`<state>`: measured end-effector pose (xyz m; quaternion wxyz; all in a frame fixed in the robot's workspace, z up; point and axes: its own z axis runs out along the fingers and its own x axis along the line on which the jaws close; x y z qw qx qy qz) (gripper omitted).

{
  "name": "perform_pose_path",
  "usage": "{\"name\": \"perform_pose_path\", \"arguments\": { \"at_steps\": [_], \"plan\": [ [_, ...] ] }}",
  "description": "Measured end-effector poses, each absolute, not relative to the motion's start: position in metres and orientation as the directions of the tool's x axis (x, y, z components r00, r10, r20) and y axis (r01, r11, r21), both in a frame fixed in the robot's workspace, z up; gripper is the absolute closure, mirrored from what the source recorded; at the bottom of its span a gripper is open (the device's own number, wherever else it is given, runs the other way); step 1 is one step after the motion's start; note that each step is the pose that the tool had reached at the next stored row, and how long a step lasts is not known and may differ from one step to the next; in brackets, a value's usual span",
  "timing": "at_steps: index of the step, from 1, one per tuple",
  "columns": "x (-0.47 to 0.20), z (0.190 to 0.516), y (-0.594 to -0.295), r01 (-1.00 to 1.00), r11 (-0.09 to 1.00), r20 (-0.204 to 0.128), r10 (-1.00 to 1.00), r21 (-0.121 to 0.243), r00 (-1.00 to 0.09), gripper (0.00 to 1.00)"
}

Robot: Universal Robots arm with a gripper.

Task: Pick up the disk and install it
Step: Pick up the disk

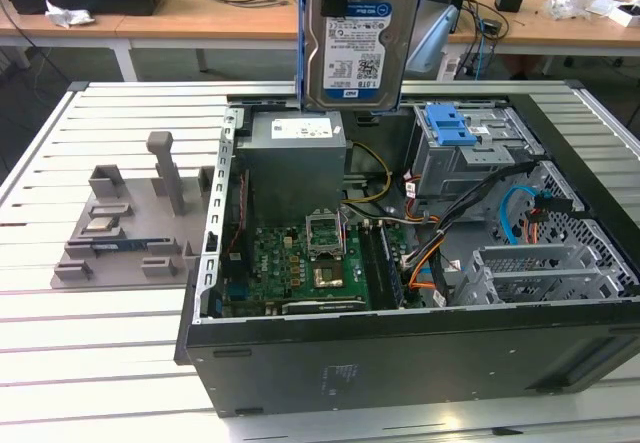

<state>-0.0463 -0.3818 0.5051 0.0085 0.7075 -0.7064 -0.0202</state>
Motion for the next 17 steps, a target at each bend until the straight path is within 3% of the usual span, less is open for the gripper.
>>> {"name": "perform_pose_path", "arguments": {
  "at_steps": [17],
  "plan": [
    [-0.045,0.505,-0.400,-0.999,-0.002,-0.017,-1.000,0.041,0.001,0.63]
  ]
}}
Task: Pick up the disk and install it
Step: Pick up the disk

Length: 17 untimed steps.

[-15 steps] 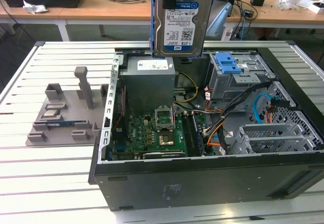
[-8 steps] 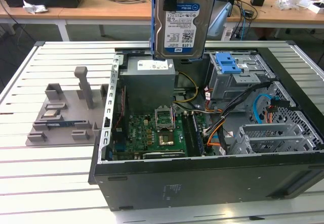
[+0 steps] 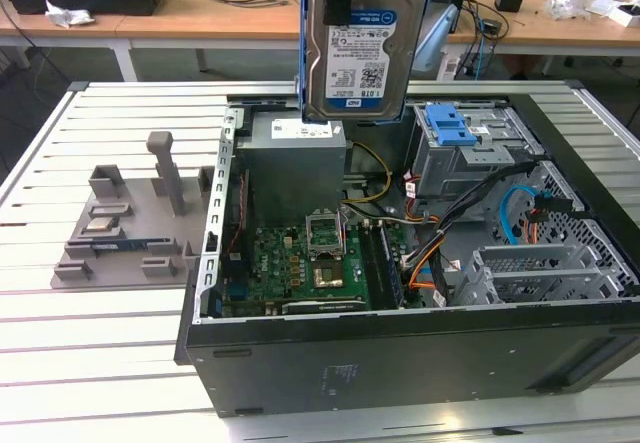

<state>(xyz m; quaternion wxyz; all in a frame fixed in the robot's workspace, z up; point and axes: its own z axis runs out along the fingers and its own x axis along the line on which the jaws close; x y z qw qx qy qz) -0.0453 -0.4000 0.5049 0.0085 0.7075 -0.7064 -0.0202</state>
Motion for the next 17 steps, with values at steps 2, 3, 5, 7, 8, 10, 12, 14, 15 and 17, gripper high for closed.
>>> {"name": "perform_pose_path", "arguments": {
  "at_steps": [2,3,5,7,8,10,12,14,15,17],
  "plan": [
    [-0.045,0.505,-0.403,-0.999,-0.002,-0.017,-1.000,0.041,0.001,0.63],
    [-0.045,0.505,-0.404,-0.999,-0.002,-0.017,-1.000,0.041,0.001,0.63],
    [-0.045,0.505,-0.406,-0.999,-0.002,-0.016,-1.000,0.041,0.001,0.63],
    [-0.045,0.505,-0.409,-0.999,-0.002,-0.017,-1.000,0.041,0.001,0.63],
    [-0.045,0.505,-0.410,-0.999,-0.002,-0.017,-1.000,0.041,0.001,0.63],
    [-0.045,0.505,-0.413,-0.999,-0.002,-0.017,-1.000,0.041,0.001,0.63],
    [-0.045,0.505,-0.415,-0.999,-0.002,-0.016,-1.000,0.041,0.001,0.63],
    [-0.045,0.505,-0.419,-0.999,-0.002,-0.017,-1.000,0.041,0.001,0.63],
    [-0.045,0.505,-0.422,-0.999,-0.002,-0.017,-1.000,0.041,0.001,0.63],
    [-0.045,0.505,-0.426,-0.999,-0.002,-0.017,-1.000,0.041,0.001,0.63]
  ]
}}
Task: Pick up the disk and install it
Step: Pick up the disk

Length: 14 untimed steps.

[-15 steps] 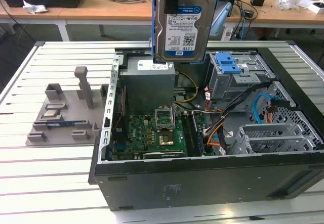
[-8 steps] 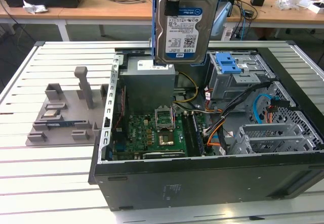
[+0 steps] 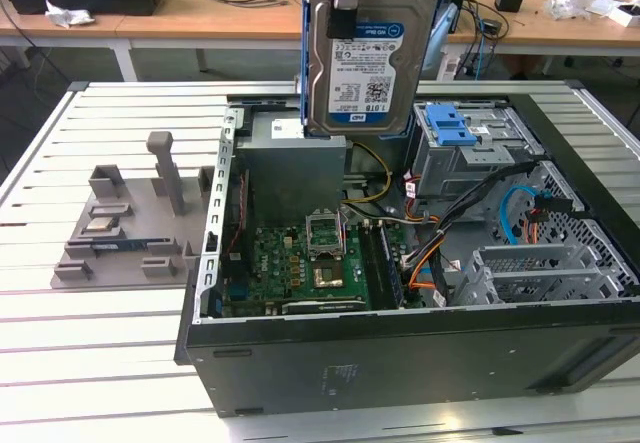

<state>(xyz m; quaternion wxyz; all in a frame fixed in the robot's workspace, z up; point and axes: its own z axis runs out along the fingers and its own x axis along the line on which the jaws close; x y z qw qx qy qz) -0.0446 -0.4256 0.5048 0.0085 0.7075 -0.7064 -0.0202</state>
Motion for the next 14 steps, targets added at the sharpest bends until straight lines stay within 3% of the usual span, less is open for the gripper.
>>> {"name": "perform_pose_path", "arguments": {
  "at_steps": [14],
  "plan": [
    [-0.044,0.505,-0.456,-0.999,-0.002,-0.016,-1.000,0.041,0.001,0.63]
  ]
}}
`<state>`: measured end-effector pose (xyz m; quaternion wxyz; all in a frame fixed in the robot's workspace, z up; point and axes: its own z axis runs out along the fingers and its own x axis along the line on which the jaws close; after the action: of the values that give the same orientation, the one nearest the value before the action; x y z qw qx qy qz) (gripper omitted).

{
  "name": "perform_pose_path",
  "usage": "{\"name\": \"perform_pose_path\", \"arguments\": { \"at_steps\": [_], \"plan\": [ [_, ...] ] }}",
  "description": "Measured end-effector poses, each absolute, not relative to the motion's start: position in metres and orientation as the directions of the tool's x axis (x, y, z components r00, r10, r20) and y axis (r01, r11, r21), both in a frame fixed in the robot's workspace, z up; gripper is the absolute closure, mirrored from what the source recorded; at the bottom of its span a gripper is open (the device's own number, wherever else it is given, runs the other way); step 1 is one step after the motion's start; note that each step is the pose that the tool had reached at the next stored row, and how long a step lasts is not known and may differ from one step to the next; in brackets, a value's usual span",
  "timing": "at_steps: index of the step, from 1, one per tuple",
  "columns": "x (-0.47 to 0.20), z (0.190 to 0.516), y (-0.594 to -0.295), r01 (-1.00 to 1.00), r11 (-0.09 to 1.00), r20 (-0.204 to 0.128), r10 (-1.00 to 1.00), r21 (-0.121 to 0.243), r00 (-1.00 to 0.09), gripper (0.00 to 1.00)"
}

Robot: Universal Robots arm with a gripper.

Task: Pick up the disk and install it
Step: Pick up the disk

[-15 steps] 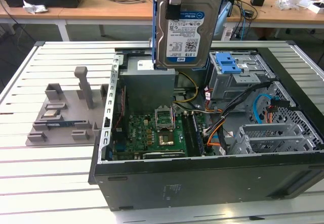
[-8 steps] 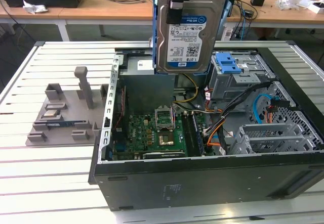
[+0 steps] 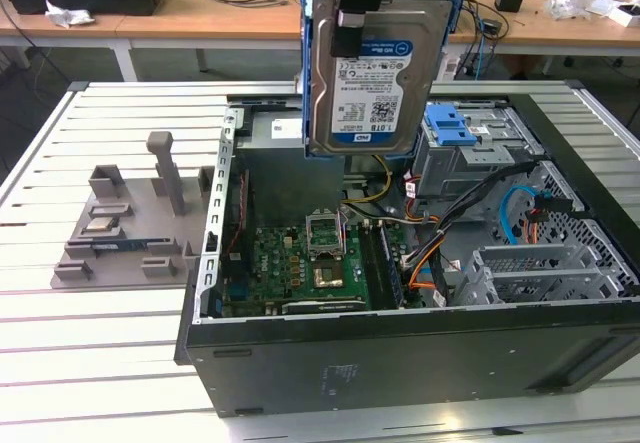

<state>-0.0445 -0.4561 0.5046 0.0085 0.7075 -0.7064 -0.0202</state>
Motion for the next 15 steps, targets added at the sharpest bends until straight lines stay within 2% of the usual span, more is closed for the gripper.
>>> {"name": "perform_pose_path", "arguments": {
  "at_steps": [15],
  "plan": [
    [-0.044,0.504,-0.485,-0.999,-0.002,-0.017,-1.000,0.041,0.001,0.63]
  ]
}}
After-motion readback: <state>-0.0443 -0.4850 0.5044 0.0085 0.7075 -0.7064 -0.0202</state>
